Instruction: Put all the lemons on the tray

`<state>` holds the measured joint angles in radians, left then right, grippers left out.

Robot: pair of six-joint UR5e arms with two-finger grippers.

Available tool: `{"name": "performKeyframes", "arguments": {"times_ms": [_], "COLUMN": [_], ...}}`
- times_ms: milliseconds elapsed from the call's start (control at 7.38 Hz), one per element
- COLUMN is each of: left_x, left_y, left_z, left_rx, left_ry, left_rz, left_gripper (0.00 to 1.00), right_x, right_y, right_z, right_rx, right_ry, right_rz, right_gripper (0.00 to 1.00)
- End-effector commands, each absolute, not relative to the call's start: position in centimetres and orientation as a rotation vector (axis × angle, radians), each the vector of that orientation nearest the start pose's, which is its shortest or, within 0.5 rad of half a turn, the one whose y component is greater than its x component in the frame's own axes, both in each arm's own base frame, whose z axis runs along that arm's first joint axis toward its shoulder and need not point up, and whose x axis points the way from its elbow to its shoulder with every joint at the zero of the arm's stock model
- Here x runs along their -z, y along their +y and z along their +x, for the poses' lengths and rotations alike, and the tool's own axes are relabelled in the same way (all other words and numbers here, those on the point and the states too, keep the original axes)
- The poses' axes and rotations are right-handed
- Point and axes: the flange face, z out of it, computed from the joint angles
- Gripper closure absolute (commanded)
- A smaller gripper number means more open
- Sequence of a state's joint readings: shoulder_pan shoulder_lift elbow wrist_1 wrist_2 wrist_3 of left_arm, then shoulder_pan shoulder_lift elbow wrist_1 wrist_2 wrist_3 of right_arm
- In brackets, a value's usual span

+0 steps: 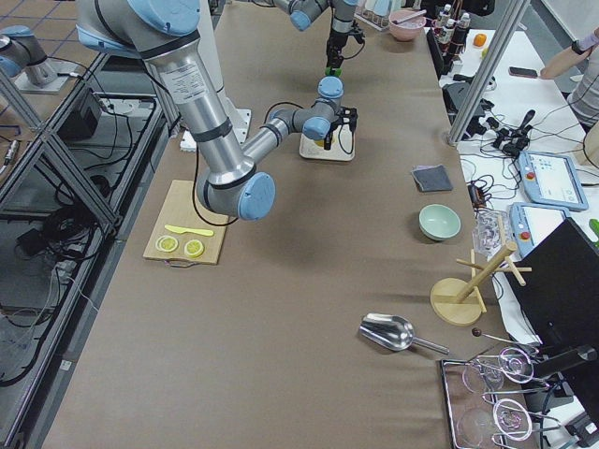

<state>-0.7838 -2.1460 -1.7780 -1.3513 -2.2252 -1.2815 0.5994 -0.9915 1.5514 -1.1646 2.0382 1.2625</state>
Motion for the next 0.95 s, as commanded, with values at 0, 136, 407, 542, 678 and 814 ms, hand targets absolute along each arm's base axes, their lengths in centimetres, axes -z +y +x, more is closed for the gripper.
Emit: {"name": "performKeyframes", "arguments": {"times_ms": [0,136,407,542,678,814], "left_x": [-24.2,-23.3,-22.2,-22.1,-21.3,-20.2], "left_y": [-49.7,-49.9,-50.5,-50.7,-50.2,-50.0], "left_z": [43.0,43.6,44.3,44.7,45.5,46.8], "left_rx": [0.320,0.347,0.400,0.429,0.445,0.458], "left_ry": [0.800,0.806,0.827,0.845,0.848,0.845], "left_rz": [-0.302,-0.311,-0.324,-0.331,-0.341,-0.327], "left_gripper": [1.00,1.00,1.00,1.00,1.00,1.00], "right_x": [-28.3,-28.6,-28.8,-28.7,-28.7,-28.4], "right_y": [-46.4,-46.3,-46.3,-46.4,-46.6,-47.2], "right_z": [-52.5,-52.7,-52.8,-52.7,-52.5,-52.1], "right_rx": [-0.041,-0.041,-0.039,-0.039,-0.042,-0.048], "right_ry": [-1.029,-1.025,-1.020,-1.021,-1.021,-1.025], "right_rz": [0.027,0.025,0.027,0.030,0.032,0.035], "right_gripper": [0.41,0.40,0.15,0.01,0.01,0.00]}}
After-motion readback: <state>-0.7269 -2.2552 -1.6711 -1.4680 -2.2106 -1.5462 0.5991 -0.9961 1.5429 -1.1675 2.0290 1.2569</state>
